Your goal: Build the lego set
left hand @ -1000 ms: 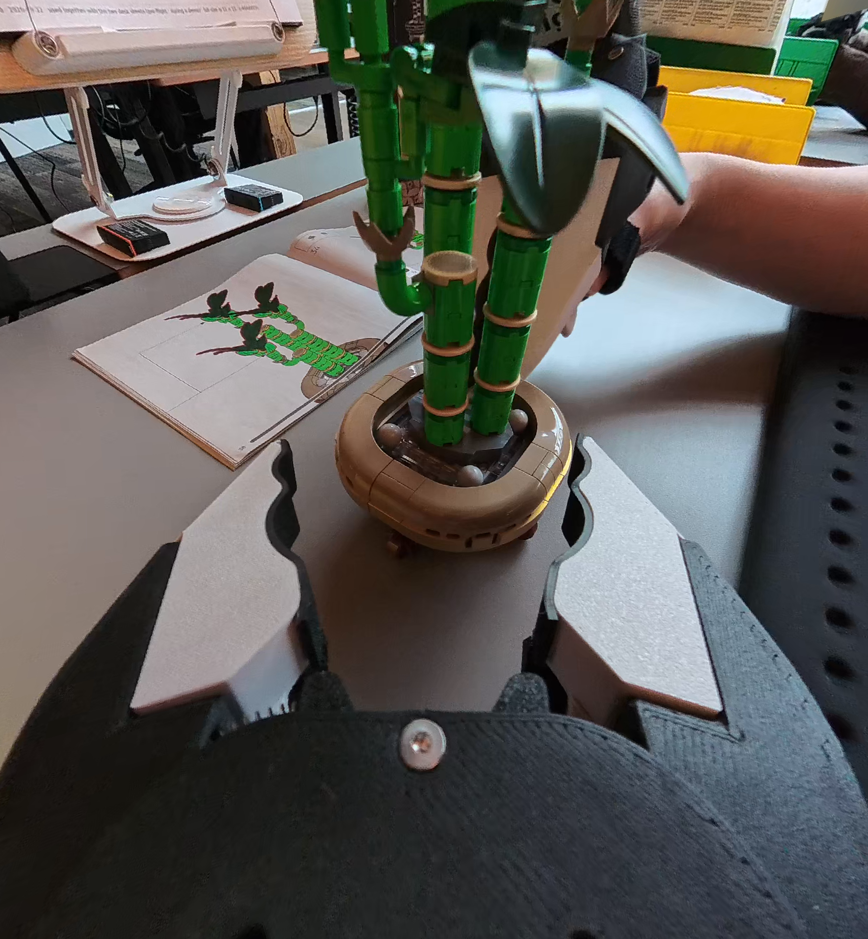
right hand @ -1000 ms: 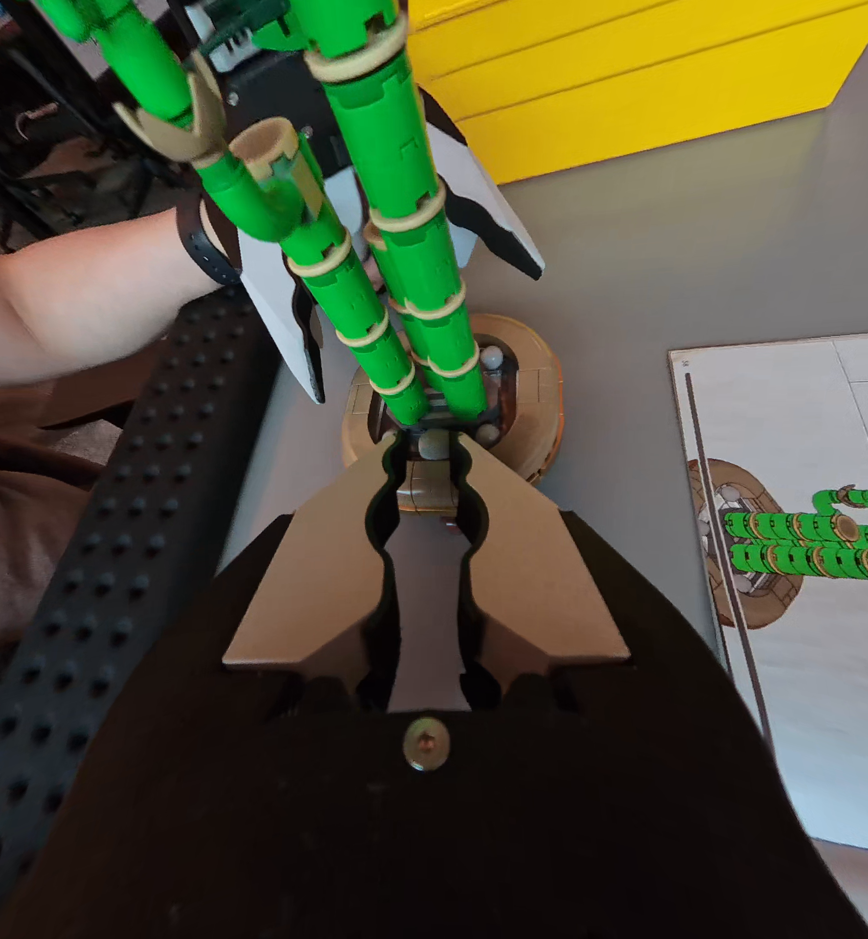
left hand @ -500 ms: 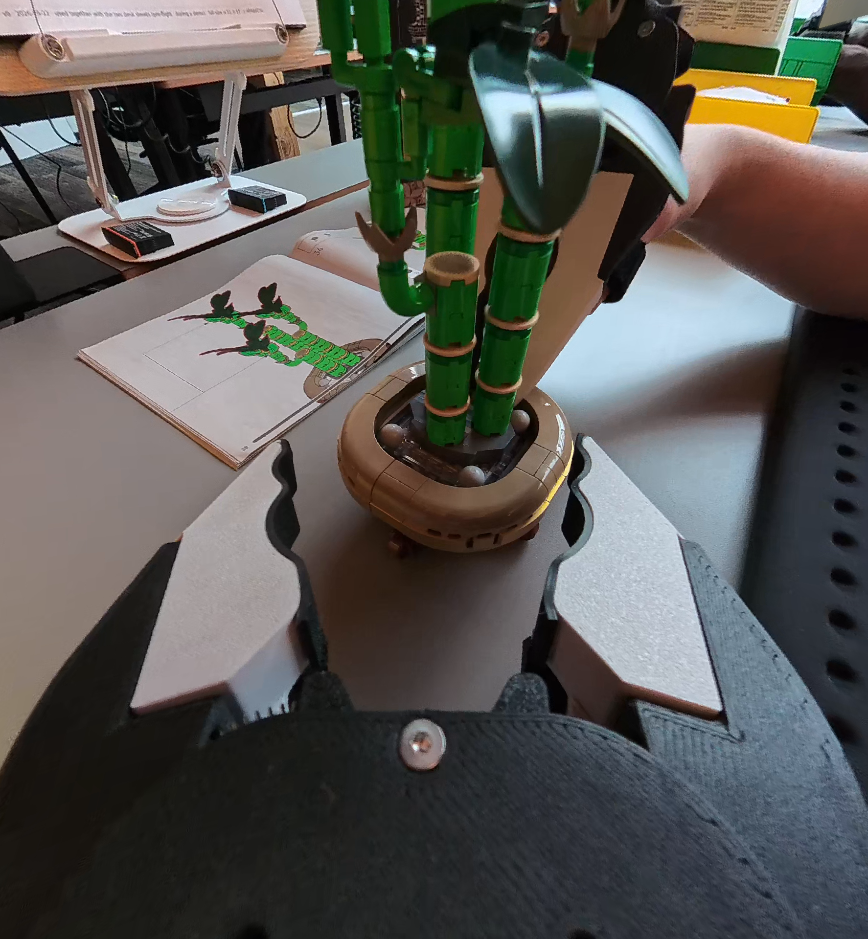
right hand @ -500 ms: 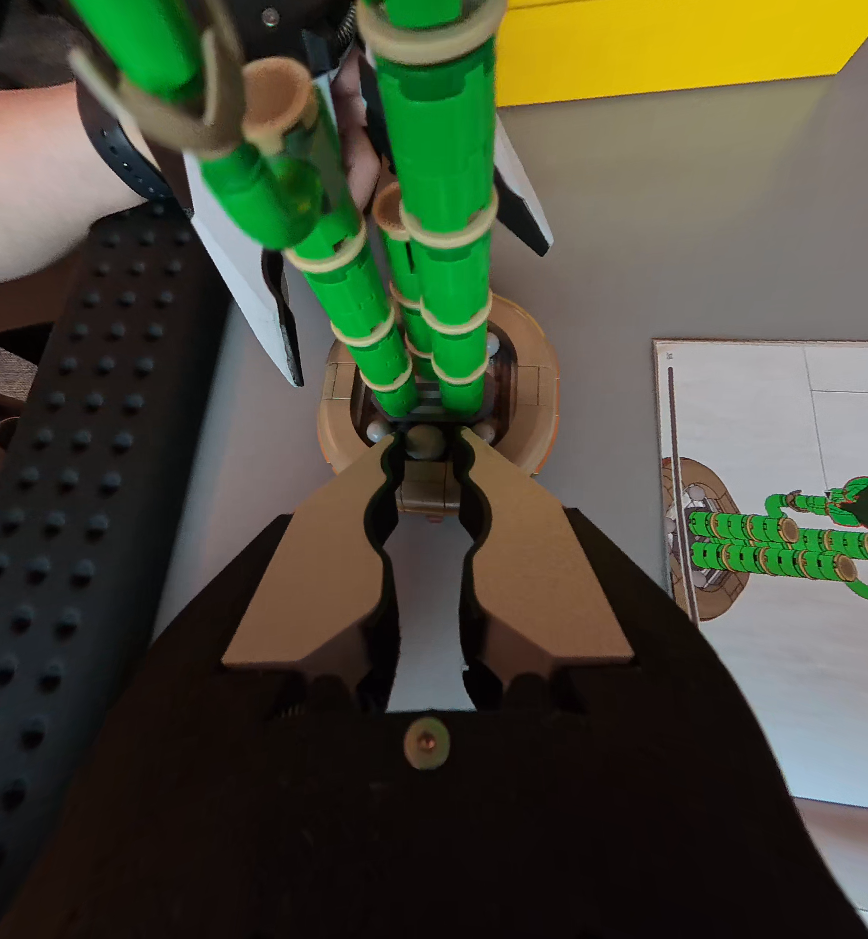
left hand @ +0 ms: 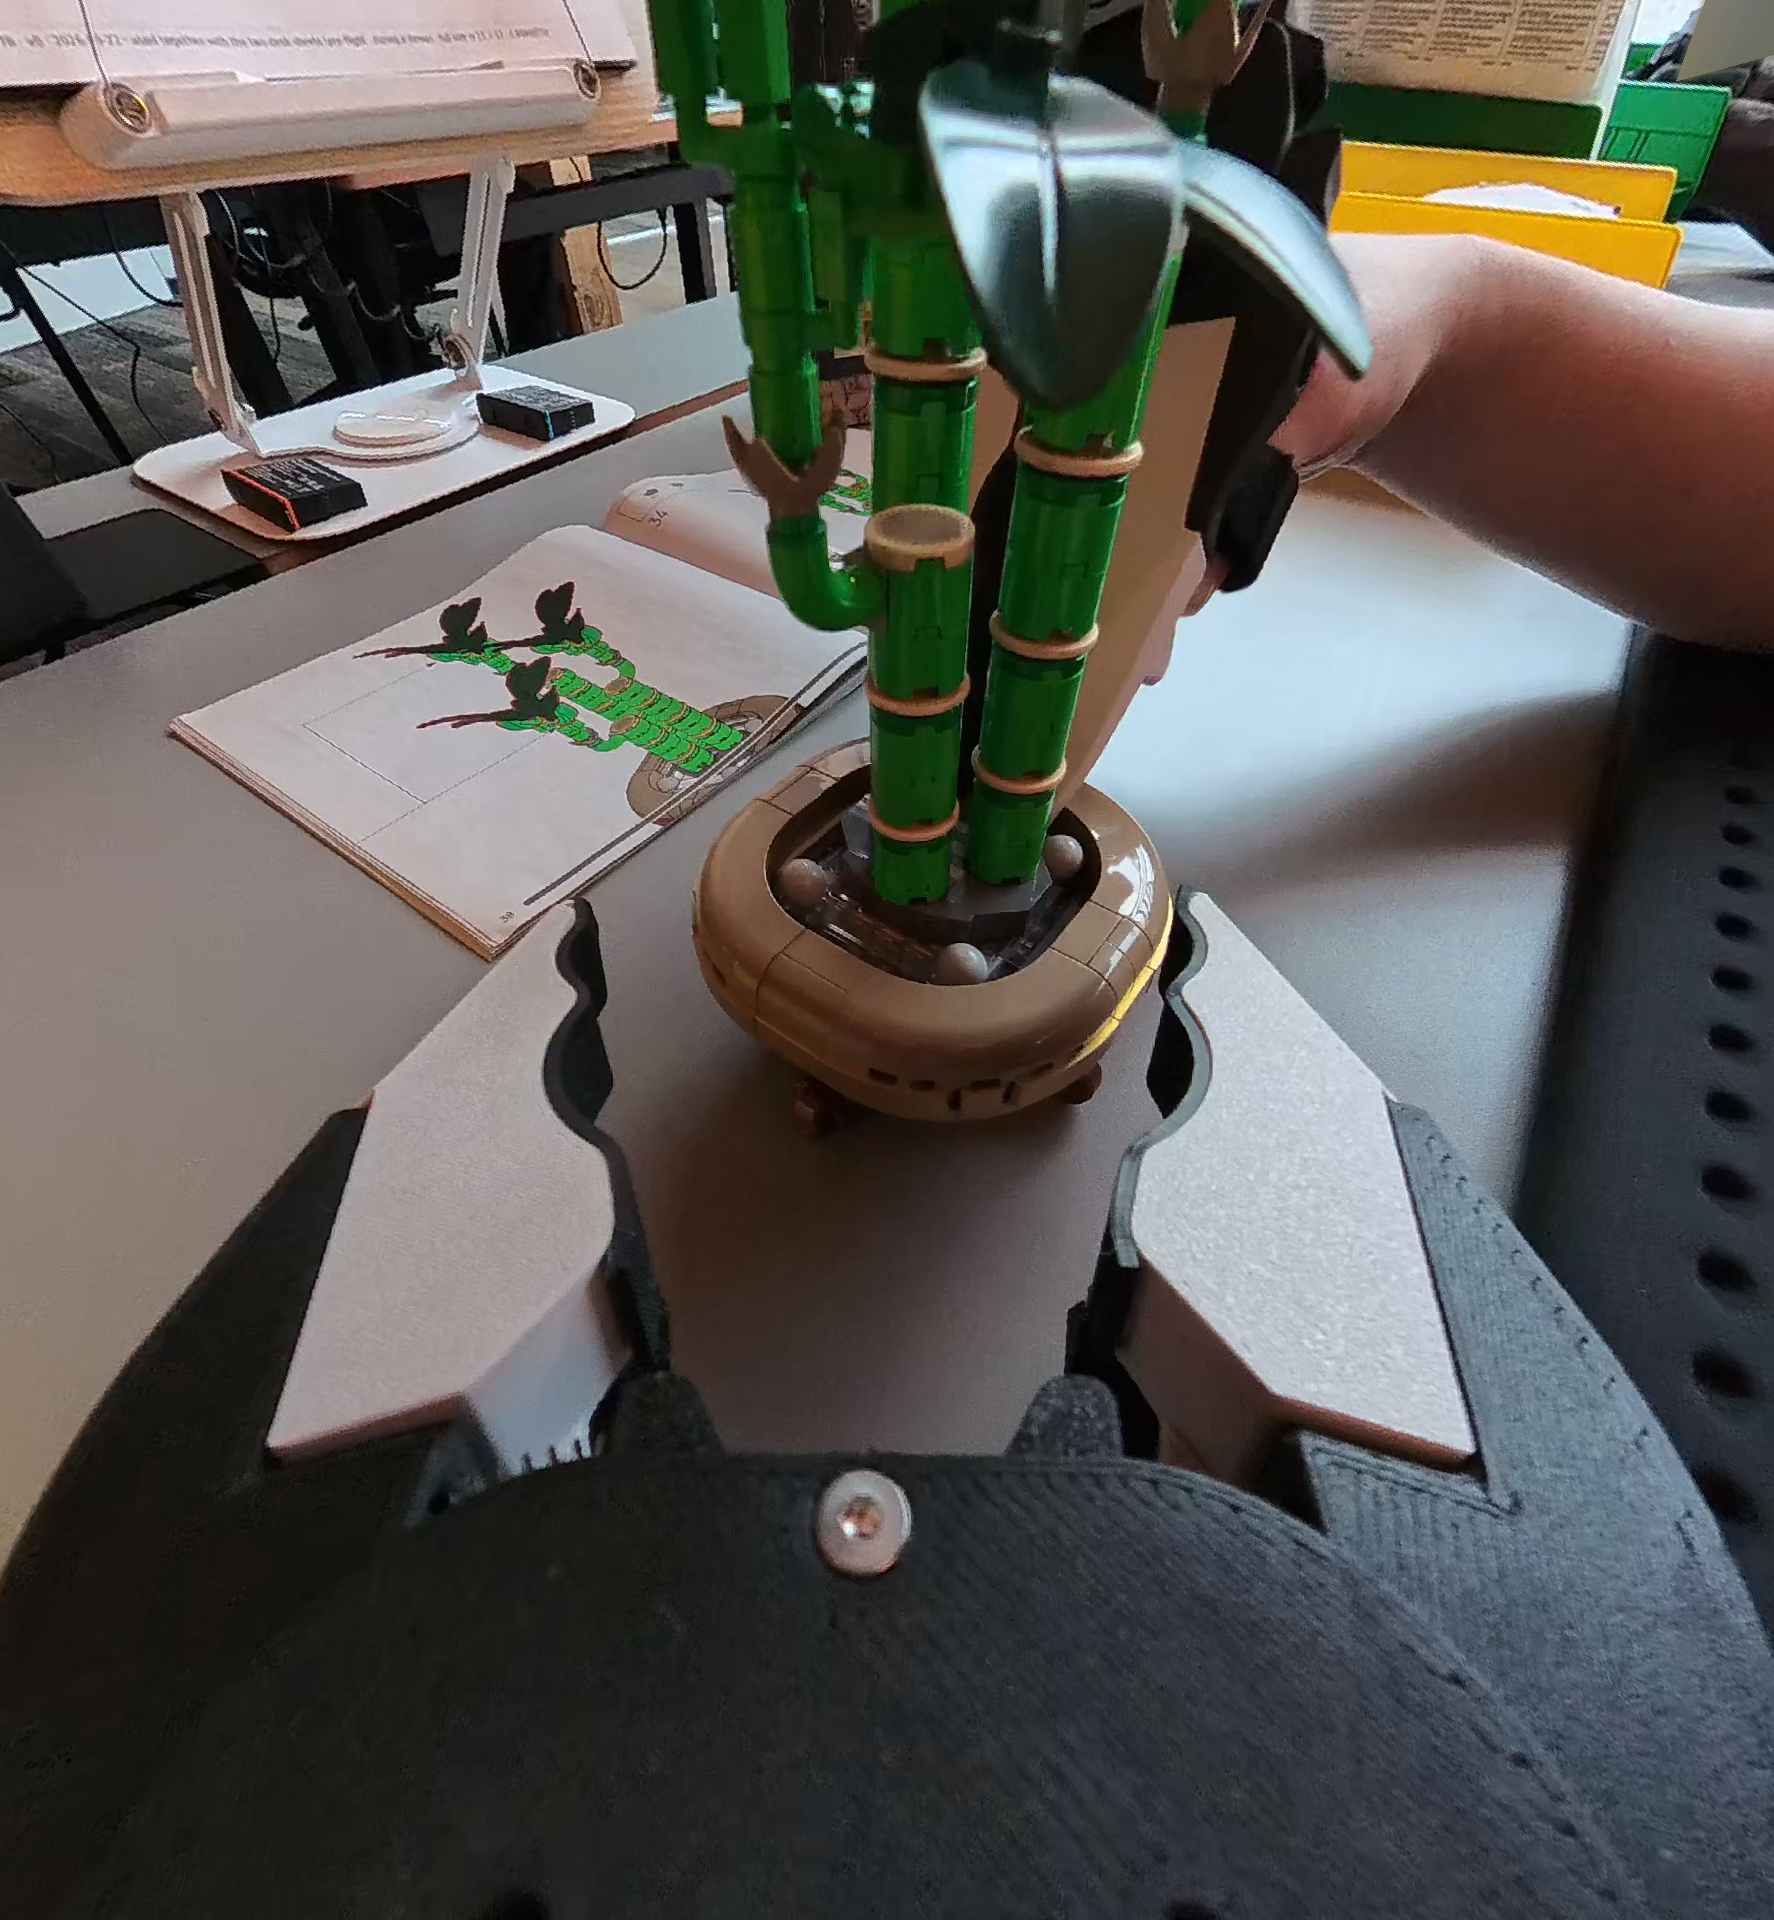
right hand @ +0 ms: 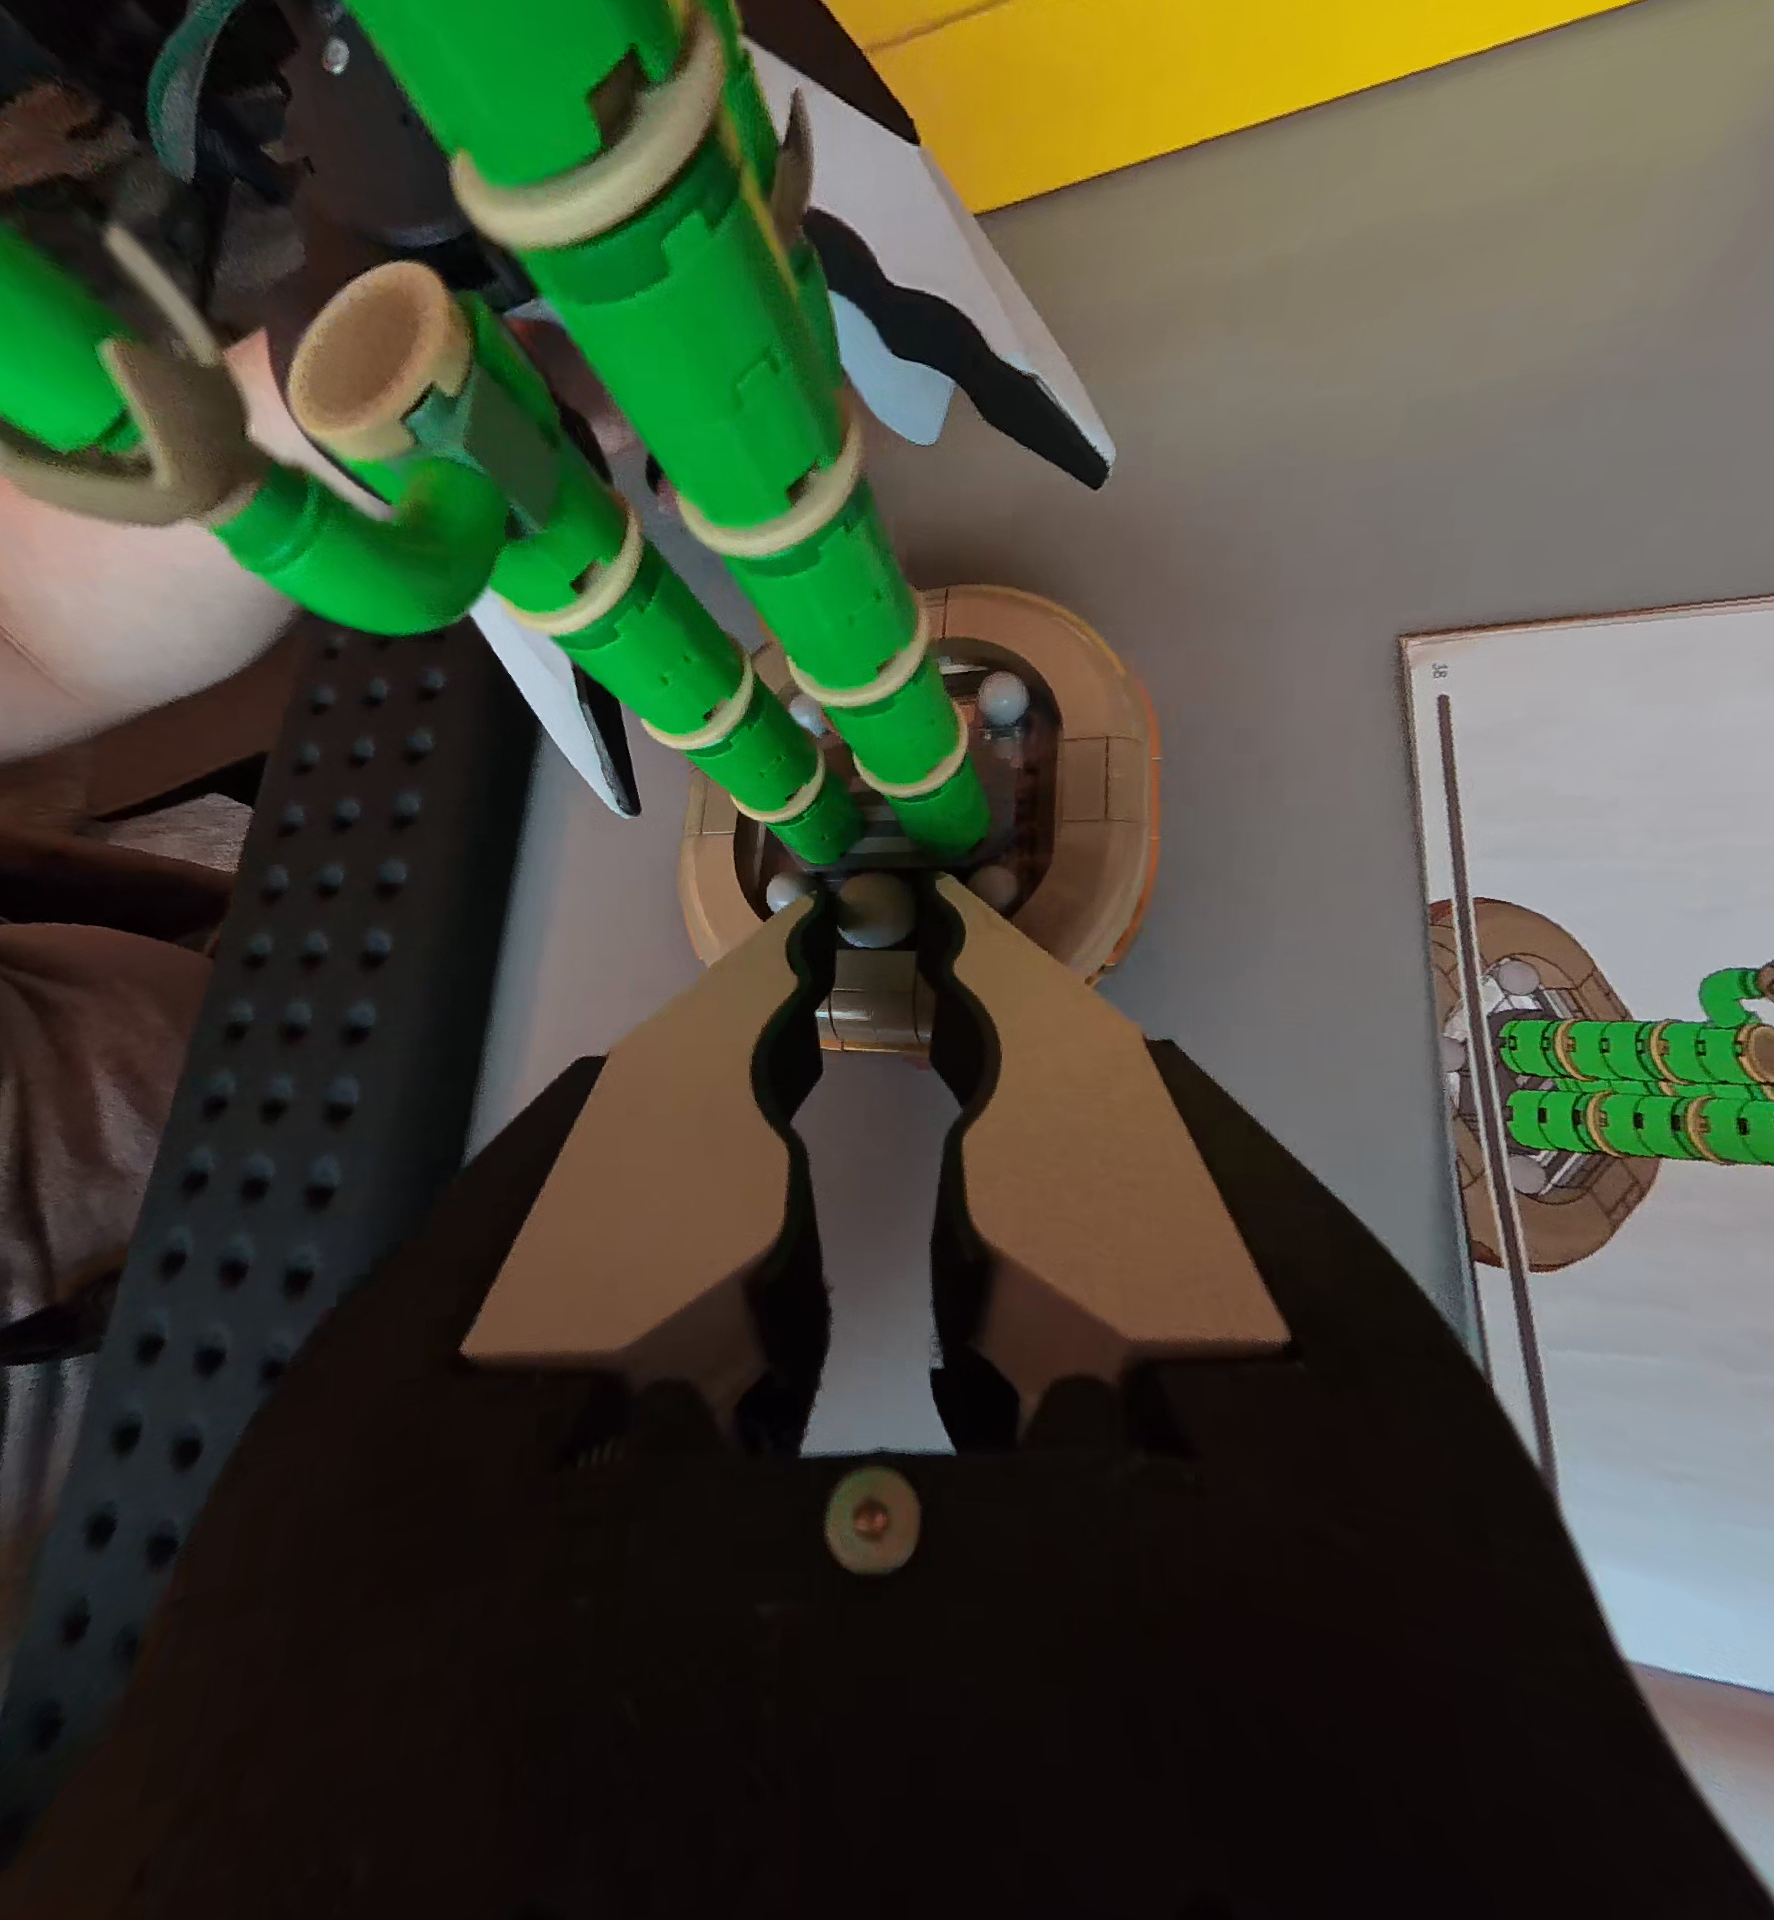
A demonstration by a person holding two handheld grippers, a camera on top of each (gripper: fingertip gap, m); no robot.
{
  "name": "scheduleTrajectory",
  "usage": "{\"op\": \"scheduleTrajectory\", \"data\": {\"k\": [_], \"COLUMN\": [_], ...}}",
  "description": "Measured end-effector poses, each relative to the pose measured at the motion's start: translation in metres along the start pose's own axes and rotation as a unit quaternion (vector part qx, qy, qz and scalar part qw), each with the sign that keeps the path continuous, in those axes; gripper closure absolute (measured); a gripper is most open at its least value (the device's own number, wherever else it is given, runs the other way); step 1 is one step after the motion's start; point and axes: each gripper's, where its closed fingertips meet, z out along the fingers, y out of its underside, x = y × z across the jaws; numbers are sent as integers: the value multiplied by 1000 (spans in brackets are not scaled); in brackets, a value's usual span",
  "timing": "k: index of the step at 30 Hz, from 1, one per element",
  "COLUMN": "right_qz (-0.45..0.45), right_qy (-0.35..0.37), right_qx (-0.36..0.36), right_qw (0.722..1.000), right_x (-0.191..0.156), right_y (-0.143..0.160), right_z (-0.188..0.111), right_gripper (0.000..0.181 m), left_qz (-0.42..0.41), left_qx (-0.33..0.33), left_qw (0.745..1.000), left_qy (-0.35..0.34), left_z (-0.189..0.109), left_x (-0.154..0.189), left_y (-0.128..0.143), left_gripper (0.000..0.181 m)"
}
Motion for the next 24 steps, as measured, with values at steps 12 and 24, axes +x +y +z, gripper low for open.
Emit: {"op": "scheduleTrajectory", "data": {"k": [12, 24], "right_qz": [14, 33], "right_qy": [-24, -90], "right_qx": [-27, -2], "right_qw": [999, 995], "right_x": [-4, -11], "right_y": [-1, -9], "right_z": [3, -1], "right_gripper": [167, 181], "left_qz": [15, 45], "left_qx": [-25, -54], "left_qw": [1000, 997], "left_qy": [8, 14], "left_z": [5, 11], "left_x": [5, 11], "left_y": [6, 14], "left_gripper": [77, 83]}}
